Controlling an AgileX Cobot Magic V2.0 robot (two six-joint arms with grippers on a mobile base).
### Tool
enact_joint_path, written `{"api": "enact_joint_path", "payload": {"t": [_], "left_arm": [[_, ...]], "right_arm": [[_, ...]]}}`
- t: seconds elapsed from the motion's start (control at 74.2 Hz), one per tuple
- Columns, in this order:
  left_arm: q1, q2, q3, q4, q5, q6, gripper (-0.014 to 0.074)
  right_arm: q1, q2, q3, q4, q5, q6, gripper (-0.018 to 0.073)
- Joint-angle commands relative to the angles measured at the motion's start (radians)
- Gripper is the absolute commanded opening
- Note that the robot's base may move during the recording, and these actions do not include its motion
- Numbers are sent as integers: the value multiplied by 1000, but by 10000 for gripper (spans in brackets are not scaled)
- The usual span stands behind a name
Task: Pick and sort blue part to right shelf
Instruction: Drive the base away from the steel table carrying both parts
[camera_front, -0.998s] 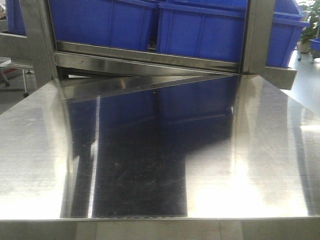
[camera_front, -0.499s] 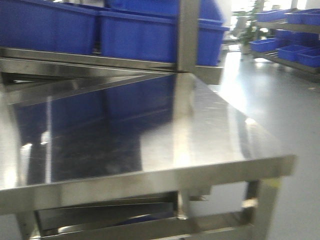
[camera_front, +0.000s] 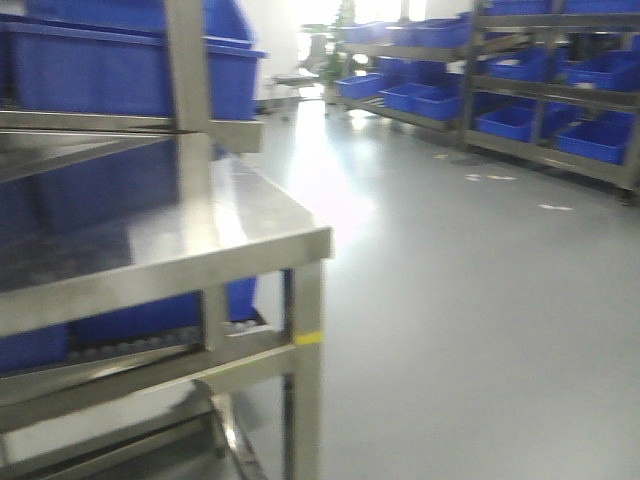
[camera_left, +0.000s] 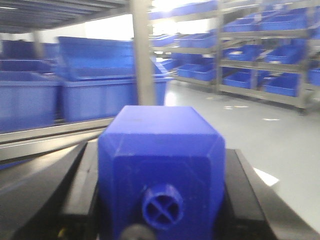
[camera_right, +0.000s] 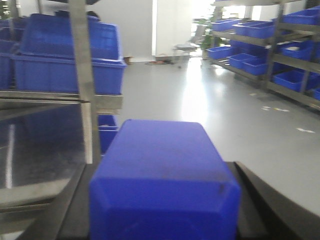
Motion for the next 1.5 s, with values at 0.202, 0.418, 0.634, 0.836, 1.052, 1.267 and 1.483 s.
{"api": "enact_joint_path", "payload": {"t": [0.202, 0.418, 0.634, 0.836, 1.052, 1.267, 1.483], "left_arm": [[1, -8, -24, 2, -97, -8, 294], [1, -8, -24, 2, -97, -8, 294], [1, -8, -24, 2, -97, -8, 294], [1, -8, -24, 2, -97, -8, 294], [1, -8, -24, 2, -97, -8, 294], [1, -8, -24, 2, -97, -8, 294], [1, -8, -24, 2, -97, -8, 294]], "right_arm": [[0, 18, -27, -12, -94, -1, 215], [0, 18, -27, -12, -94, -1, 215], [0, 18, -27, -12, -96, -1, 215], [0, 18, -27, -12, -96, -1, 215], [0, 18, -27, -12, -96, -1, 215], [-1, 18, -27, -12, -96, -1, 215], [-1, 18, -27, -12, -96, -1, 215]]}}
